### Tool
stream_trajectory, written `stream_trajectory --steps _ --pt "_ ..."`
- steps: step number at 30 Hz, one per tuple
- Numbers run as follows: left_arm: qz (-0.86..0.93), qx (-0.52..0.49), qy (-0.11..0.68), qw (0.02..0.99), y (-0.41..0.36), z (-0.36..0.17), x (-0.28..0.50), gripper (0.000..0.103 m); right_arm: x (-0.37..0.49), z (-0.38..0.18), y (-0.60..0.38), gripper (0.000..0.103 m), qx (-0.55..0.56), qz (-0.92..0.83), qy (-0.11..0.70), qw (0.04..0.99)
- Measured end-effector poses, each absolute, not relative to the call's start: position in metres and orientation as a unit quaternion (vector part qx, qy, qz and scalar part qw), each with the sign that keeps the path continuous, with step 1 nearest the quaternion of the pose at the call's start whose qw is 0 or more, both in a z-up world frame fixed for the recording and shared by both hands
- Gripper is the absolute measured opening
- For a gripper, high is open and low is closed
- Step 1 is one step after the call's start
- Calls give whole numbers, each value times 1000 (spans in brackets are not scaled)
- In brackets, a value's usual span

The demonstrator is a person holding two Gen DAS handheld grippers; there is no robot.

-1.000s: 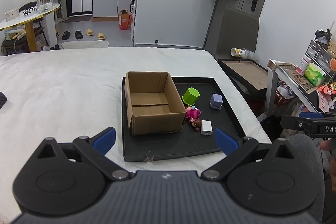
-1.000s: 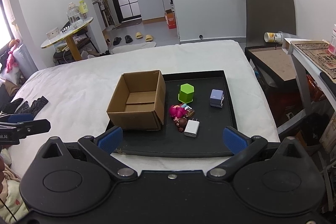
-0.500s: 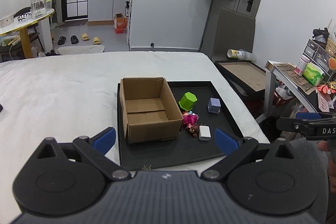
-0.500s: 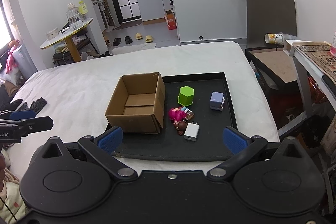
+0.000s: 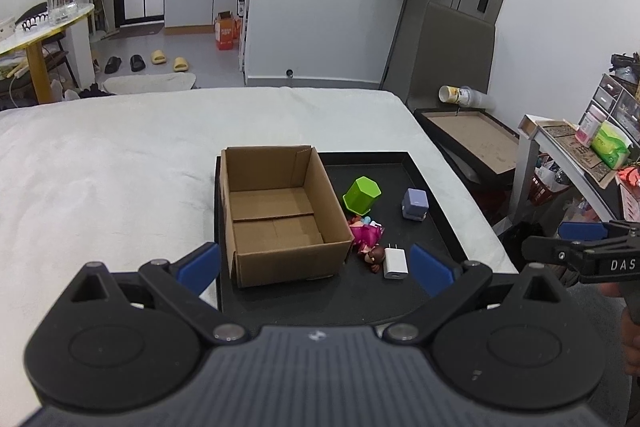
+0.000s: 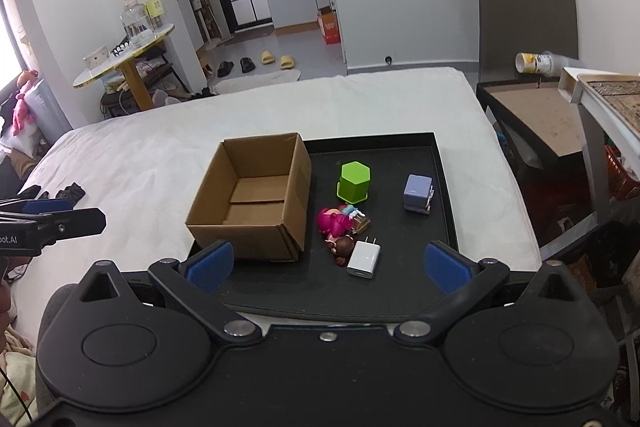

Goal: Organize rigid objects
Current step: 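Lower the right gripper onto the white charger and close on it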

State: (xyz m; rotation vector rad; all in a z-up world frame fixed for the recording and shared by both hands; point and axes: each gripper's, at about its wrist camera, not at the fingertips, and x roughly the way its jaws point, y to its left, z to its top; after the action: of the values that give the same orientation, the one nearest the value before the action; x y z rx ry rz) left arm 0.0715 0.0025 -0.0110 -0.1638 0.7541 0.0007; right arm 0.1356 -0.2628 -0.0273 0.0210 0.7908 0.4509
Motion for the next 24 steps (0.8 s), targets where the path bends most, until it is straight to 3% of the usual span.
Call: stream_trajectory --steps 17,24 --pt "22 -111 403 908 19 -44 136 97 197 -59 -263 103 18 205 432 878" --pt "32 -120 422 898 30 -63 160 82 224 -74 -260 98 33 200 458 866"
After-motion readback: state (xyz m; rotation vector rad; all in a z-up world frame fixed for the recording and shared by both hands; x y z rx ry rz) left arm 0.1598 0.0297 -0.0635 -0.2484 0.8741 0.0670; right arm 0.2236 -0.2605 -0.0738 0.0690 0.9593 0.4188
